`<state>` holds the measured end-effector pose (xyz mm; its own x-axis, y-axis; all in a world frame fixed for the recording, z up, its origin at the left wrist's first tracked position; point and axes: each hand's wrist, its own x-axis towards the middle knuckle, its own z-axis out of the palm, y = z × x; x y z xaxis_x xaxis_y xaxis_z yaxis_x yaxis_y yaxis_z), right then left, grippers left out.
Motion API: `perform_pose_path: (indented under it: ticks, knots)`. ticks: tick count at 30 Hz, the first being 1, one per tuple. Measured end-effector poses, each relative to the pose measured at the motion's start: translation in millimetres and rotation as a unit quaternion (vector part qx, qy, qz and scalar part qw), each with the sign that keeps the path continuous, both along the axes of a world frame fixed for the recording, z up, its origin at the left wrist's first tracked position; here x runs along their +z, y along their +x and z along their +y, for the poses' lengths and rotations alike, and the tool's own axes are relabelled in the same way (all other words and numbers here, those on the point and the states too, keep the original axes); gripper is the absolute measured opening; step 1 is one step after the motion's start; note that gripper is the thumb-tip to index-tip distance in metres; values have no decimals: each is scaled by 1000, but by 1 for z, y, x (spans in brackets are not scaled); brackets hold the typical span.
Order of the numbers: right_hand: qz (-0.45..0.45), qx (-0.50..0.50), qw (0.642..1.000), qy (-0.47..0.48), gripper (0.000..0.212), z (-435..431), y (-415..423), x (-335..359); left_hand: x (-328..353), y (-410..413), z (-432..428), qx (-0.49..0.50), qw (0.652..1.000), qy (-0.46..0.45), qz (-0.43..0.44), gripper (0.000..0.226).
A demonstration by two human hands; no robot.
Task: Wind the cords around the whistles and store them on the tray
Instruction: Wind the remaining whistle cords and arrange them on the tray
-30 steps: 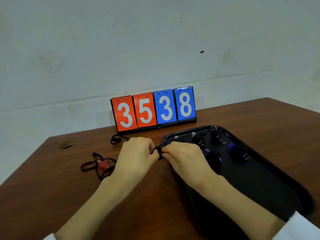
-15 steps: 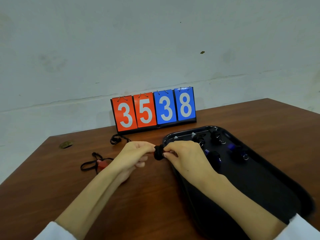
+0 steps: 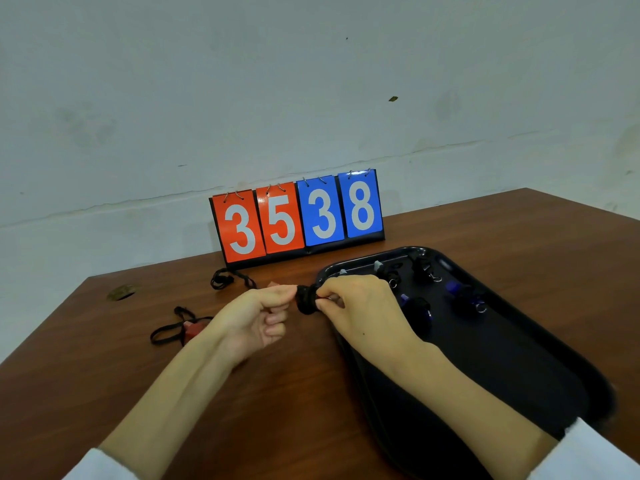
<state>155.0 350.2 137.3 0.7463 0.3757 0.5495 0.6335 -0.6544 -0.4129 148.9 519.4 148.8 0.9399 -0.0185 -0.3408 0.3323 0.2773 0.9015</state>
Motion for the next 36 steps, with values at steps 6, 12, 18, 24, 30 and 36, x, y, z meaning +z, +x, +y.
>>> perform_pose_path:
  ticks: [6,12,18,24,30,36]
  knots:
    - [-5,0,1000,27,17,-2,-3,2,5,-5,-2,-12,981,160,-109,17]
    - [-5,-3,999,48,16,-1,-5,3,4,-5,-1,34,866,384,-320,22]
    - [26,-30,998,45,19,-3,-2,2,2,-3,6,-28,655,599,-461,30]
    - [37,-23,998,36,20,-2,-2,2,3,-3,9,-37,636,611,-469,27]
    - [40,-12,998,36,17,0,-2,-1,0,-4,7,-10,664,595,-453,20]
    - [50,0,999,21,18,1,-2,-2,-3,-8,1,-13,611,653,-448,14]
